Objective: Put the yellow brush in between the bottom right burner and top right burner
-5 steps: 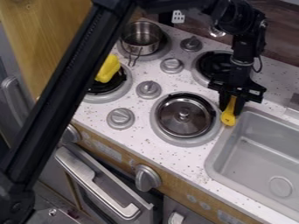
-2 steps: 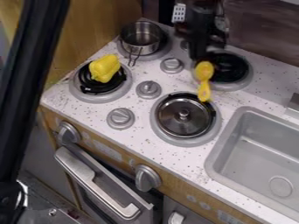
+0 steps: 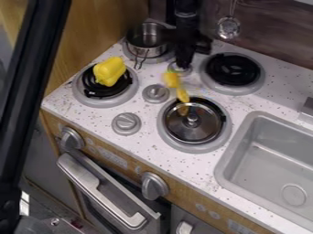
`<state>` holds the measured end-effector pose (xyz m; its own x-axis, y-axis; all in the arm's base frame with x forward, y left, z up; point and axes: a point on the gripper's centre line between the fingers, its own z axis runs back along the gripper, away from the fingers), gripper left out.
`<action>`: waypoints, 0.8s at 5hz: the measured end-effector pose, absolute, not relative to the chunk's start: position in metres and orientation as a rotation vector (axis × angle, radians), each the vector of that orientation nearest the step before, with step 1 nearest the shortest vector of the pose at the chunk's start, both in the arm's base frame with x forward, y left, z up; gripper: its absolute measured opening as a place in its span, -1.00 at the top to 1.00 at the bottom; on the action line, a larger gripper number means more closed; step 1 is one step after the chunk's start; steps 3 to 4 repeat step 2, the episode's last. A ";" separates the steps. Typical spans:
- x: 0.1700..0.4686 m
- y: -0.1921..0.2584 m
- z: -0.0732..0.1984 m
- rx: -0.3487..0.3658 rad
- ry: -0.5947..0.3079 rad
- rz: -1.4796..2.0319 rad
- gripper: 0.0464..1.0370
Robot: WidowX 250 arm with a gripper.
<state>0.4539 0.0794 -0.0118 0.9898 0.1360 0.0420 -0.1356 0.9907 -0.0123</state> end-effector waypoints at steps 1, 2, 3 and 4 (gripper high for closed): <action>0.446 0.075 -0.020 -0.012 -0.009 0.114 0.65; 0.437 0.070 -0.024 -0.002 0.018 0.072 0.16; 0.437 0.070 -0.024 -0.002 0.018 0.072 0.16; 0.437 0.070 -0.024 -0.002 0.018 0.072 0.16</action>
